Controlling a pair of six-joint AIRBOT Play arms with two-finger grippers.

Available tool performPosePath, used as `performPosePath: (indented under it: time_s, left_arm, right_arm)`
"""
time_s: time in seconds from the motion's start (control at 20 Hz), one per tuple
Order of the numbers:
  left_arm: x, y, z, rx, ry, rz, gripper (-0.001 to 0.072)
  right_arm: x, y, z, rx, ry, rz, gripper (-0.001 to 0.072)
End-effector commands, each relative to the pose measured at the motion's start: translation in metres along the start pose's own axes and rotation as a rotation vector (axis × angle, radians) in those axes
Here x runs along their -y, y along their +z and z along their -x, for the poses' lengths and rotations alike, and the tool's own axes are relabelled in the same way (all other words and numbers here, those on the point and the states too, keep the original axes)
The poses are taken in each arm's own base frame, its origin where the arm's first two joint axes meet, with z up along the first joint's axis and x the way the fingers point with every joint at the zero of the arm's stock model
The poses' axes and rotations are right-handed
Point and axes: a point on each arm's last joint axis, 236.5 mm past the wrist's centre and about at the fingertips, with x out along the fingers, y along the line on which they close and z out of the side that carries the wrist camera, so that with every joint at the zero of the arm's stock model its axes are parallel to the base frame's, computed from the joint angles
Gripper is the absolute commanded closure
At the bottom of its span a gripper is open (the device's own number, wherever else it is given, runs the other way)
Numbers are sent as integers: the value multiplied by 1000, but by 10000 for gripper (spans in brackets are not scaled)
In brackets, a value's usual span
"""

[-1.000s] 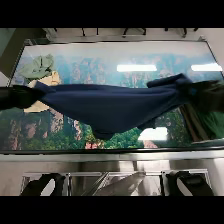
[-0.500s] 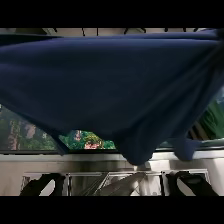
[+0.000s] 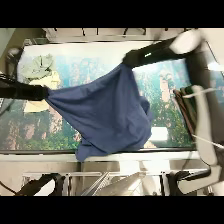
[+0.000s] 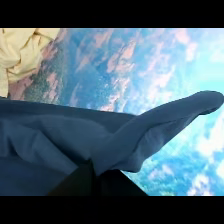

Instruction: Fold the shirts.

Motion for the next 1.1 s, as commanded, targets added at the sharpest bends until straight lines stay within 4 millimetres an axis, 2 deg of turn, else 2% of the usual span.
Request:
performPosePath:
  time_s: [0.0,0.1,0.15,0.2,0.3,0.35,0.4,0.5,0.55,0.6,0.7,0.75,0.8,0.85,0.9,1.0,1.05]
  left_arm:
    - [-30,-46,-52,-153,79,-1,691]
    - [-36,-61,-59,-164,104,-1,691]
    - [-37,-65,-61,-155,108,0,691]
    - [-39,-69,-61,-142,112,8,691]
    - [-46,-76,-58,-127,125,31,691]
    - [-51,-80,-55,-123,133,49,691]
    - [-58,-83,-52,-115,142,71,691]
    - [-68,-85,-47,-84,157,123,691]
    - [-71,-86,-46,-74,164,144,691]
    - [-73,-87,-46,-72,167,155,691]
    - [-72,-89,-47,-80,162,165,691]
    - [-67,-88,-47,-74,142,173,691]
    - [-67,-88,-48,-74,142,174,691]
    - [-66,-88,-48,-77,141,174,691]
    - [-66,-89,-48,-82,140,174,691]
    - [-65,-89,-48,-82,138,182,691]
    - [-64,-89,-48,-80,133,187,691]
  right_arm:
    - [-21,-6,-97,72,101,18,685]
    - [-32,-8,-109,82,150,-34,658]
    - [-34,-8,-107,76,165,-44,345]
    - [-35,-6,-98,71,170,-41,-1]
    - [-34,-3,-62,39,182,-25,8]
    - [-31,-7,-35,-5,181,-30,9]
    - [-23,-20,-8,-83,162,-45,14]
    - [1,-70,47,-308,76,-67,14]
    - [11,-94,69,-382,38,-103,14]
    - [17,-112,82,-403,14,-153,14]
    - [28,-153,93,-343,-46,-309,14]
    - [33,-181,92,-307,-84,-395,14]
    - [34,-222,90,-286,-117,-518,14]
    - [27,-265,85,-279,-112,-661,14]
    - [10,-301,79,-269,-53,-805,14]
    - [-29,-343,68,-217,122,-1009,16]
    - [-38,-356,65,-200,154,-1063,17]
